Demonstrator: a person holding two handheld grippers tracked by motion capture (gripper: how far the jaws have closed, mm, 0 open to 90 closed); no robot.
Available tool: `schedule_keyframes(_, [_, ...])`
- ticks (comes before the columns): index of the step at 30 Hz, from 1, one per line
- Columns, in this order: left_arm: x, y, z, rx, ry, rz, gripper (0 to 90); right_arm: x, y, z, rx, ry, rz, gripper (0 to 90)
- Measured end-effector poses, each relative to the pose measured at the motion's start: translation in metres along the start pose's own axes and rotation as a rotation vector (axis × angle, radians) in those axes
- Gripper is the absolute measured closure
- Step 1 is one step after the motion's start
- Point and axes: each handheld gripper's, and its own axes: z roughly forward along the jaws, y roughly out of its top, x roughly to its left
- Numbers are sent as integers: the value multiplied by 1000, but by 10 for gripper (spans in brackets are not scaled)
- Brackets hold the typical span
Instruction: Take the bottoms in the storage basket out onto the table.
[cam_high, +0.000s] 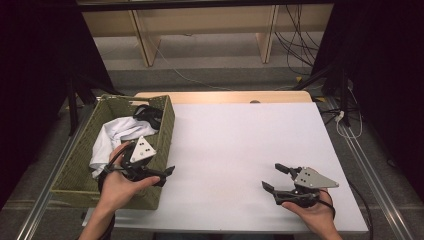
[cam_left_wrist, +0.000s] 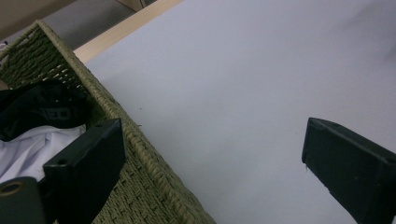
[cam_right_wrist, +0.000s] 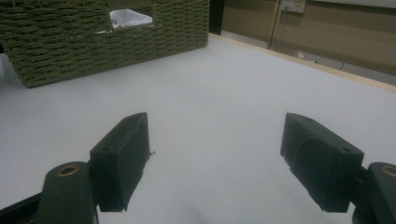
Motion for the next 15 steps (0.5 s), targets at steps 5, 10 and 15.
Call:
schedule_keyframes(5, [2, -1, 1, 3, 13, -5, 59, -1, 1, -2, -5, -10, 3, 240])
schedule_keyframes(10, [6, 1, -2, -6, 18, -7, 59, -1, 1, -2, 2, -18, 6, 240])
schedule_keyframes(15, [13, 2, -5, -12, 36, -17, 59, -2, 2, -2, -8, -23, 4, 240])
